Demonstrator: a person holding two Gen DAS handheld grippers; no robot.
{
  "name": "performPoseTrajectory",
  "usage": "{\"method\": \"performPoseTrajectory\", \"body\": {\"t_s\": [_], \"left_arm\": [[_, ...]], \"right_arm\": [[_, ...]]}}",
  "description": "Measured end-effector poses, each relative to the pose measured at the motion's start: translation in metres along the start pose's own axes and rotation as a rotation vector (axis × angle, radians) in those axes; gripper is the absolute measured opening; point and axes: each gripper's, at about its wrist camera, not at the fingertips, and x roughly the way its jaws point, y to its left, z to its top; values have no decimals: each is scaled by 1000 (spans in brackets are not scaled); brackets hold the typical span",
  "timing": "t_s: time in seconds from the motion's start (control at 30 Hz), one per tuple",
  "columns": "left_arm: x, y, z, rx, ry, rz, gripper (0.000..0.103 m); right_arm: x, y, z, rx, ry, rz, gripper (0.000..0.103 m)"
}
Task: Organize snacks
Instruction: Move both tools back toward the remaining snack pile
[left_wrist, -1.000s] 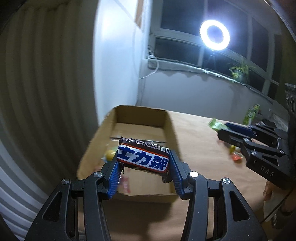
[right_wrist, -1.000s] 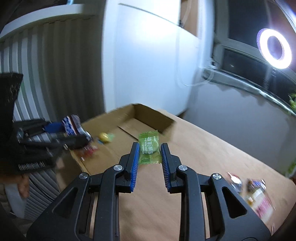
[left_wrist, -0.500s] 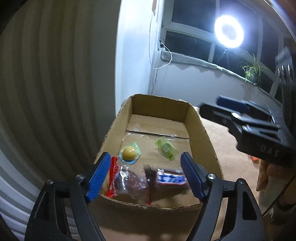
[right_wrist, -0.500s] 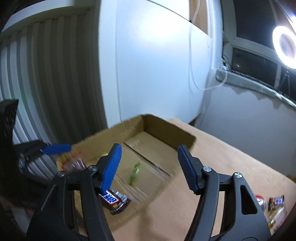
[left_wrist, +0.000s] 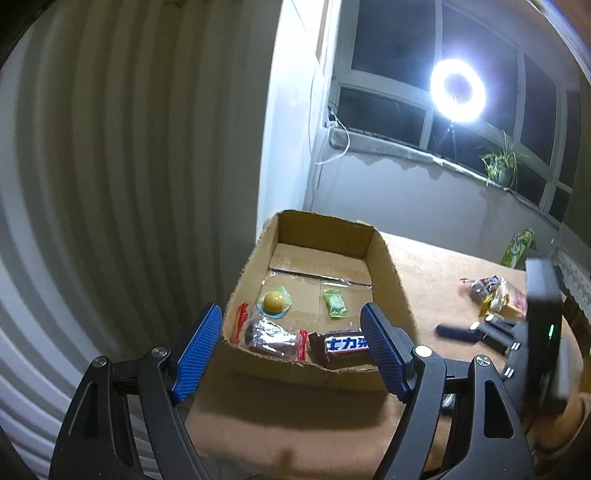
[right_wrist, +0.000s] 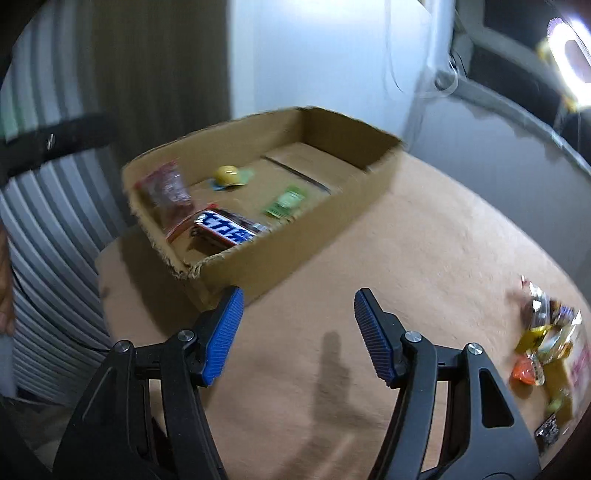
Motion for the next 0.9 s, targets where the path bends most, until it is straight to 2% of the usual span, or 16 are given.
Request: {"method": "performPoseTrajectory", "body": {"t_s": [0.07,0.17,0.3,0.4,0.67,0.9], "left_arm": [[-8,-1,0,1,-7,8,78],[-18,-4,0,11,-18,13,78],[-31,-7,0,9,-39,6,78],[-32,-17,-1,18,-39,-24,78],[-11,-80,-13,97,36,-165,78],[-3,-139,-22,169,75,-241,78]], "right_arm": [[-2,3,0,2,-5,13,65],[-12,-2,-1,12,-19,-20,65],[-50,-16,-12,38,-67,-67,65],[-80,-28,-33,57,-101,-135,66],[-130,-81,-93,188,-105,-242,66],[-156,-121,-127,267,-122,-284,66]]}}
